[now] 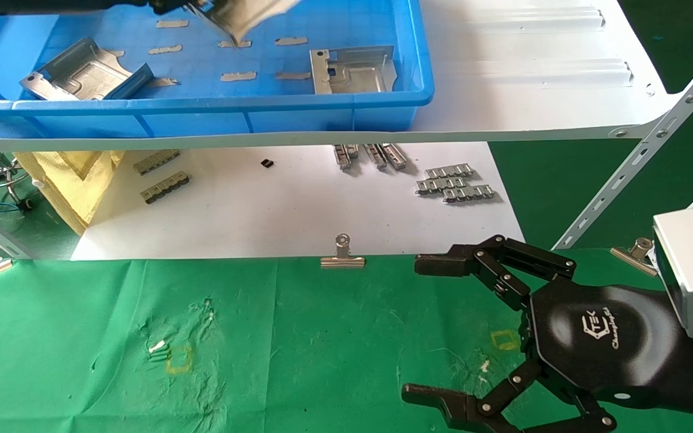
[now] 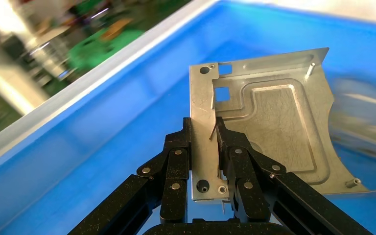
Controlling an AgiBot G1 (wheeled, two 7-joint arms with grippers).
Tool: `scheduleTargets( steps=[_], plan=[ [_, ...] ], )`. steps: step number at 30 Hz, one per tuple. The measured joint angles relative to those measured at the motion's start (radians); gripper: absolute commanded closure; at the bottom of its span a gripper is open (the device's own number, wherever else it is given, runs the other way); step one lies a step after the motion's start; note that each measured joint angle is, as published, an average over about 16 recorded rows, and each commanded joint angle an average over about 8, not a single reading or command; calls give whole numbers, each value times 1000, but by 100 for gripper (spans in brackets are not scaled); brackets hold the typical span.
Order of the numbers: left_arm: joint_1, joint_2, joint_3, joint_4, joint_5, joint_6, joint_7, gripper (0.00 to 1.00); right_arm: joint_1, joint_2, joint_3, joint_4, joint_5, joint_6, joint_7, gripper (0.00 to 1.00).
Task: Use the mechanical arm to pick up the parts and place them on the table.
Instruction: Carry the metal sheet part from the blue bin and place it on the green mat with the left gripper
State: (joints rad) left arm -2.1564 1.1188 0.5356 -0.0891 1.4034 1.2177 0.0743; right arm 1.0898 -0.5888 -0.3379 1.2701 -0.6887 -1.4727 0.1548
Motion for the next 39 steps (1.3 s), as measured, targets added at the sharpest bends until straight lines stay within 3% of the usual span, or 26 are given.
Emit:
scheduleTargets(
  steps=[6,12,18,26,32,39],
  plan=[
    [26,-58,-25,-46,-58,220,120,100,0,0,0,0,0,0,0,0],
    [100,-131,-14,-178,-148,358,229,100,0,0,0,0,0,0,0,0],
    [212,-248,60,-410,-289,392,301,100,0,0,0,0,0,0,0,0],
    [341,-411,235,-645,-415,382,372,100,0,0,0,0,0,0,0,0],
    [391,-449,361,-619,-377,365,459,100,0,0,-1,0,0,0,0,0],
    [429,-403,454,-476,-295,354,587,100,0,0,-1,0,0,0,0,0]
  ],
)
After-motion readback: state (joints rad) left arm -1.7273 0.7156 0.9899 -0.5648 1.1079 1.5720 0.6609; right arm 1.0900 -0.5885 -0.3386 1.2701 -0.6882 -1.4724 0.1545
